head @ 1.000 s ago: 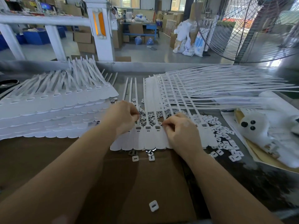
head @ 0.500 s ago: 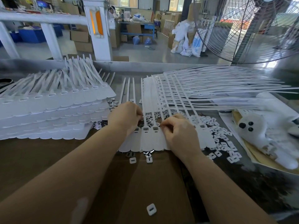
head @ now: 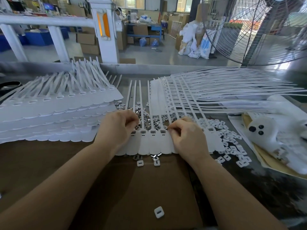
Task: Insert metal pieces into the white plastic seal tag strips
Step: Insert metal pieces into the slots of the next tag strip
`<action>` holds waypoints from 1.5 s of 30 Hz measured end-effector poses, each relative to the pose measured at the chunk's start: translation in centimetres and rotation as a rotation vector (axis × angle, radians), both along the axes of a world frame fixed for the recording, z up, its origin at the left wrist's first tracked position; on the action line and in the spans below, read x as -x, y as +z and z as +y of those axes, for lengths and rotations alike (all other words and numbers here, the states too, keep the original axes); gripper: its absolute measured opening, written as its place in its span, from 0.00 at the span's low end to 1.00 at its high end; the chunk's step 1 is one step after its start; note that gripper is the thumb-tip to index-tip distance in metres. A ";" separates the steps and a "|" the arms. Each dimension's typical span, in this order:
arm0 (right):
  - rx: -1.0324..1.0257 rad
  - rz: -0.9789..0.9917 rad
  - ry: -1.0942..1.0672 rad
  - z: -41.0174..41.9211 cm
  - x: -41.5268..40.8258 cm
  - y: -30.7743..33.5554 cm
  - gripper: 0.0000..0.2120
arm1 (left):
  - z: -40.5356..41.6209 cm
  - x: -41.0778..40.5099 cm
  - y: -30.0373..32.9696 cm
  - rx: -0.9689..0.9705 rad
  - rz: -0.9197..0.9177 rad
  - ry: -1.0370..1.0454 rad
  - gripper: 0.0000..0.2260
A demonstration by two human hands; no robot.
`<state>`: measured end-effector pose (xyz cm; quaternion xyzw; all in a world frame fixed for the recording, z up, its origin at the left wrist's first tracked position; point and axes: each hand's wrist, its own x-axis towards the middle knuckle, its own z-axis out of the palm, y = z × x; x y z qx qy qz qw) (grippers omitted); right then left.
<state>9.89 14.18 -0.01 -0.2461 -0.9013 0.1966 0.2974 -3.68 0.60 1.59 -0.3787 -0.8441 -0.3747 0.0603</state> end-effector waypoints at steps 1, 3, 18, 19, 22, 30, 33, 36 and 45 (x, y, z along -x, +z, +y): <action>-0.003 0.000 -0.002 0.0 0.0 0.0 0.07 | -0.5 -0.2 -0.1 0.009 0.038 0.004 0.03; -0.001 -0.002 -0.004 0.0 0.1 0.0 0.07 | -1.3 -0.6 -0.4 0.020 0.112 -0.011 0.03; -0.011 0.002 -0.013 -0.1 0.0 0.0 0.07 | -2.7 -2.0 -0.9 0.078 0.286 -0.075 0.03; -0.010 0.003 -0.014 0.0 0.0 0.0 0.07 | -2.7 -2.0 -0.9 0.076 0.284 -0.074 0.03; -0.015 -0.003 -0.011 0.0 0.0 -0.1 0.07 | -2.7 -2.0 -0.9 0.063 0.267 -0.069 0.03; -0.002 0.006 0.010 0.0 -0.1 0.0 0.06 | -2.9 -2.2 -0.8 0.026 0.279 -0.083 0.02; -0.004 0.009 0.015 0.0 -0.2 0.0 0.06 | -2.9 -2.3 -0.7 0.020 0.275 -0.075 0.02; -0.007 0.007 0.017 0.0 -0.2 0.0 0.06 | -2.9 -2.3 -0.7 0.035 0.269 -0.069 0.02; -0.021 0.012 0.019 0.0 -0.3 -0.1 0.06 | -2.8 -2.0 -0.7 0.086 0.204 -0.063 0.06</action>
